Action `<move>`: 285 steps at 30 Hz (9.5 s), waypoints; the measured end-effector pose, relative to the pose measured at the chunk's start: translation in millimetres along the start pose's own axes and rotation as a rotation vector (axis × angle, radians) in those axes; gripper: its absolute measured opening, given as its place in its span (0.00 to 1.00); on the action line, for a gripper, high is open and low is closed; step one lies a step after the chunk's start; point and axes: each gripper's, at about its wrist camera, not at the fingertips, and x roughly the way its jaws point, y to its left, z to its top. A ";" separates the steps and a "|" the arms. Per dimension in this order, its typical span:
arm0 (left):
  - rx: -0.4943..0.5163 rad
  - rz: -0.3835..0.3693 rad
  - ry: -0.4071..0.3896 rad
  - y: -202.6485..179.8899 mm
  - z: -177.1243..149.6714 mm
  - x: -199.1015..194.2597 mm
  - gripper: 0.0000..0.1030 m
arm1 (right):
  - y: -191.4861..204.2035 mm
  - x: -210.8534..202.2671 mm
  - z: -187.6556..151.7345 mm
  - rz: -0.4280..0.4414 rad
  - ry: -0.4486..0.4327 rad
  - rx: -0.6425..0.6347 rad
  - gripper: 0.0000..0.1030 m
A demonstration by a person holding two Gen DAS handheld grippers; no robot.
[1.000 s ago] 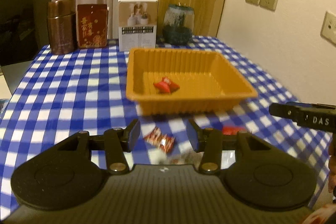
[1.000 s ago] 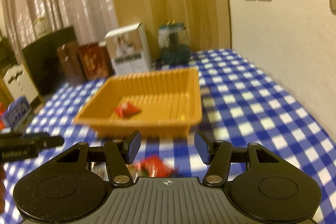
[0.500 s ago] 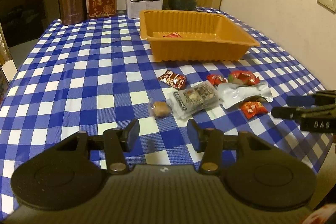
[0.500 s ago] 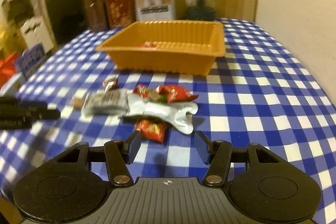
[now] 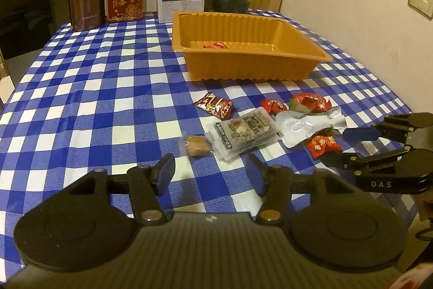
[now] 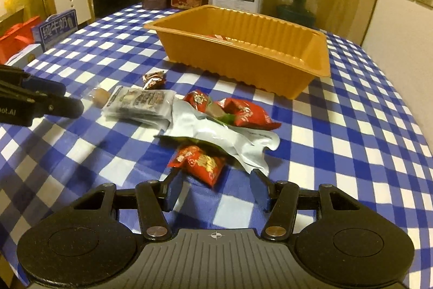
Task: Organize snacks
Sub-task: 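Move both tools back toward the remaining snacks on the tablecloth, then grasp the clear nut packet with the left tool while the right tool grasps a red candy, then carry both snacks into the orange tray and open both tools, then move the left tool to the brown cube candy and close on it, then grasp the white pouch with the right tool while the left tool holds the cube candy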
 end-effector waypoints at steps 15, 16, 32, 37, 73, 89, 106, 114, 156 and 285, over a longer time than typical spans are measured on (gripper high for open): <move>-0.013 -0.006 0.003 -1.8 0.5 4.4 0.56 | 9.5 10.4 12.8 0.042 0.006 -0.035 0.34; -0.012 -0.006 0.002 -1.9 1.2 4.8 0.56 | 9.7 9.5 11.8 0.049 0.008 -0.026 0.33; 0.198 -0.005 0.000 -11.7 24.4 20.0 0.60 | 3.5 8.4 15.9 0.100 0.015 0.107 0.26; 0.339 -0.066 0.025 -20.4 34.7 39.9 0.60 | 0.7 -2.2 14.4 0.083 0.012 0.134 0.25; 0.408 -0.139 0.172 -47.9 26.8 63.6 0.36 | -9.5 -14.9 19.8 0.053 -0.010 0.235 0.25; 0.213 -0.116 0.189 -36.1 27.3 41.8 0.33 | -6.9 -21.6 29.2 0.051 -0.038 0.240 0.25; 0.076 -0.115 -0.003 -42.9 102.6 15.1 0.33 | -26.1 -44.5 80.5 -0.006 -0.183 0.255 0.25; 0.046 -0.110 -0.060 -45.2 142.8 31.4 0.33 | -50.9 -38.7 109.6 -0.024 -0.225 0.273 0.25; -0.007 -0.042 -0.069 -14.4 176.4 104.4 0.46 | -99.3 30.9 147.0 -0.044 -0.203 0.340 0.25; 0.076 0.018 0.056 11.2 25.2 35.6 0.29 | -31.4 1.6 39.6 0.065 -0.019 0.184 0.64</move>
